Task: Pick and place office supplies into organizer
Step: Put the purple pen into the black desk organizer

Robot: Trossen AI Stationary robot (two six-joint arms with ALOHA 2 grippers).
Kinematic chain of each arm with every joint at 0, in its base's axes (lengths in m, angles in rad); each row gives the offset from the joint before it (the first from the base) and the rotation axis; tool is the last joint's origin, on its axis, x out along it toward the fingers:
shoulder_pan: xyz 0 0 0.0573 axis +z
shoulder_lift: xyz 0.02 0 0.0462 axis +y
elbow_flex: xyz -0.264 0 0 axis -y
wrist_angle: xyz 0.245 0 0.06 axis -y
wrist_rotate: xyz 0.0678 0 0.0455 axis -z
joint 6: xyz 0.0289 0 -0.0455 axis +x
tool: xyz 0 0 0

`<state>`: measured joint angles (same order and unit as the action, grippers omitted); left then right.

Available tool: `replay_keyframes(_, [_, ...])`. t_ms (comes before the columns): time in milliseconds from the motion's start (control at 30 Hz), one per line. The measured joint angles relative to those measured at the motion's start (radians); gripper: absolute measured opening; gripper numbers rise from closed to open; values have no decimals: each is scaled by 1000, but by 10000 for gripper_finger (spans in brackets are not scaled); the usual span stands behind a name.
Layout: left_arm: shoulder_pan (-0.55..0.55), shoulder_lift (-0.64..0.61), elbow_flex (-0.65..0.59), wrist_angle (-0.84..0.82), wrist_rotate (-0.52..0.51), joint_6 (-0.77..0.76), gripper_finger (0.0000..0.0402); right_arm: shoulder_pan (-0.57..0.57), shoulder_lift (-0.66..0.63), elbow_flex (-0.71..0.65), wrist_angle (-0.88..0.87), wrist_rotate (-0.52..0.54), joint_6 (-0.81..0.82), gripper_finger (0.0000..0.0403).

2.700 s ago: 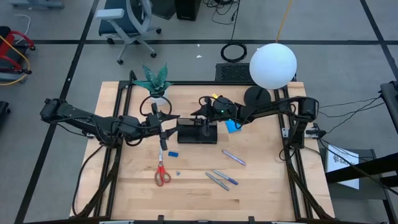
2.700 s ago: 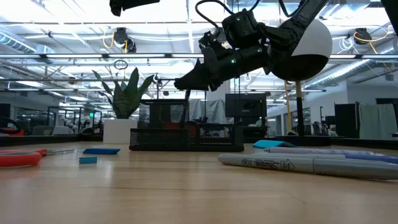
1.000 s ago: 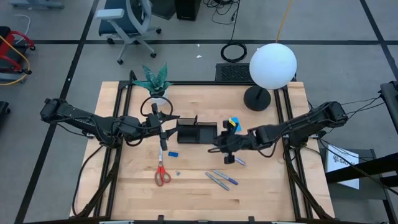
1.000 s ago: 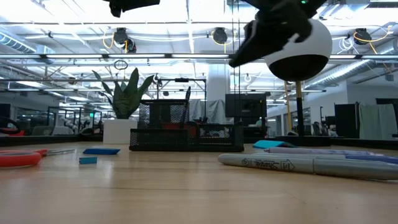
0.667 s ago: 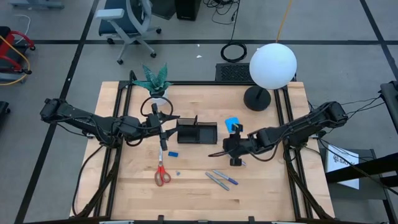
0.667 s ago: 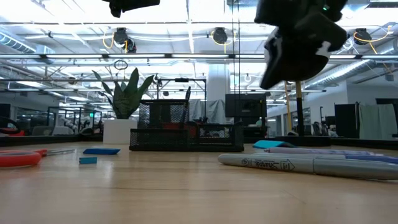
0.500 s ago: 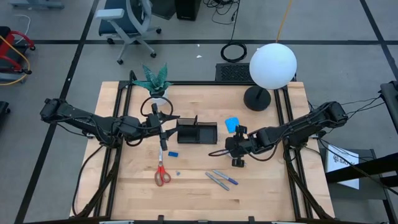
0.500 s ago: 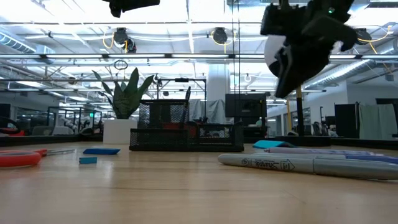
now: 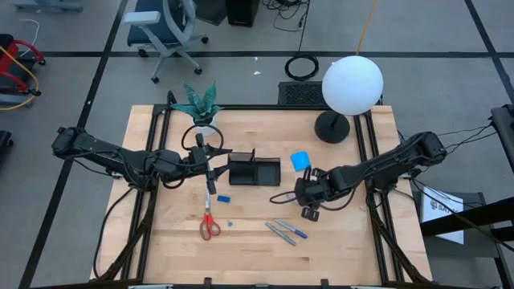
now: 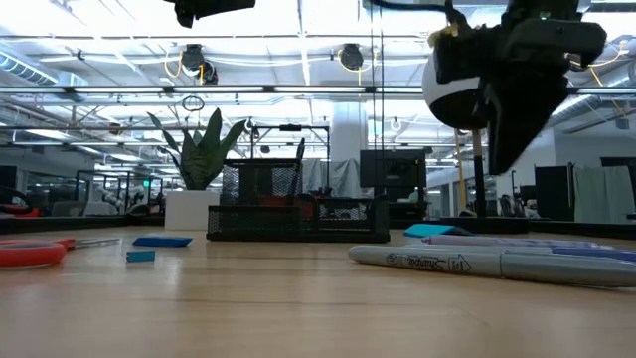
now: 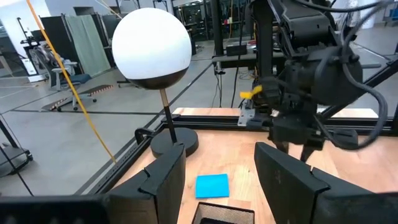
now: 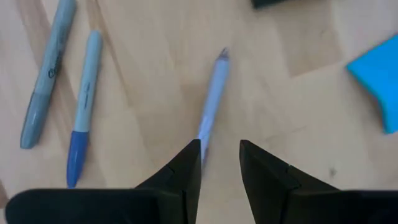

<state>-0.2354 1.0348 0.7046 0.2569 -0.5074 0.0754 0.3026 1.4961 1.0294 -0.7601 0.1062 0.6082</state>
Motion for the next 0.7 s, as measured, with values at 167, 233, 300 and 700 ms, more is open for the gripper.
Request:
replay_keyframes(167, [0, 0, 0, 0, 0, 6, 200, 16, 73, 0, 30, -24, 3, 100])
replay_keyframes(233, [0, 0, 0, 0, 0, 6, 200, 16, 97, 0, 50, -37, 3, 100])
replay_keyframes(300, [0, 0, 0, 0, 0, 5, 200, 13, 123, 0, 53, -35, -1, 100])
replay_keyframes(700, [0, 0, 0, 0, 0, 2, 200, 1, 306, 5, 70, -87, -61, 99])
